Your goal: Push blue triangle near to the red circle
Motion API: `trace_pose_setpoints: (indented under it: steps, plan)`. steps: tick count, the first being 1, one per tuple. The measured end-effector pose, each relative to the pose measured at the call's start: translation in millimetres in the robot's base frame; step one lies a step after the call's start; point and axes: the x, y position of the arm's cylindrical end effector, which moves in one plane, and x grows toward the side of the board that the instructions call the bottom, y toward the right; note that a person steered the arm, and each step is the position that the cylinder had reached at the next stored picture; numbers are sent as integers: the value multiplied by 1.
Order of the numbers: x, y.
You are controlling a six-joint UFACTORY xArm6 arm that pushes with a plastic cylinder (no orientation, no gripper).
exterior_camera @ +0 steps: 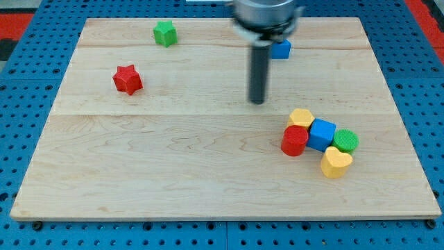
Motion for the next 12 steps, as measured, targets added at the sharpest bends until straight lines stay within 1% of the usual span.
trace_pose_setpoints:
  steps: [1,2,3,4,5,6,7,8,9,10,11,12]
  plan:
    - [-47,92]
    - [-119,113]
    - [-150,14]
    - [-129,-48]
    - [-115,-31]
    - [-162,-34]
    - [-168,33]
    - [-115,16]
    - [-145,-34]
    - [-166,-64]
    - [-135,-61]
    - [-87,-50]
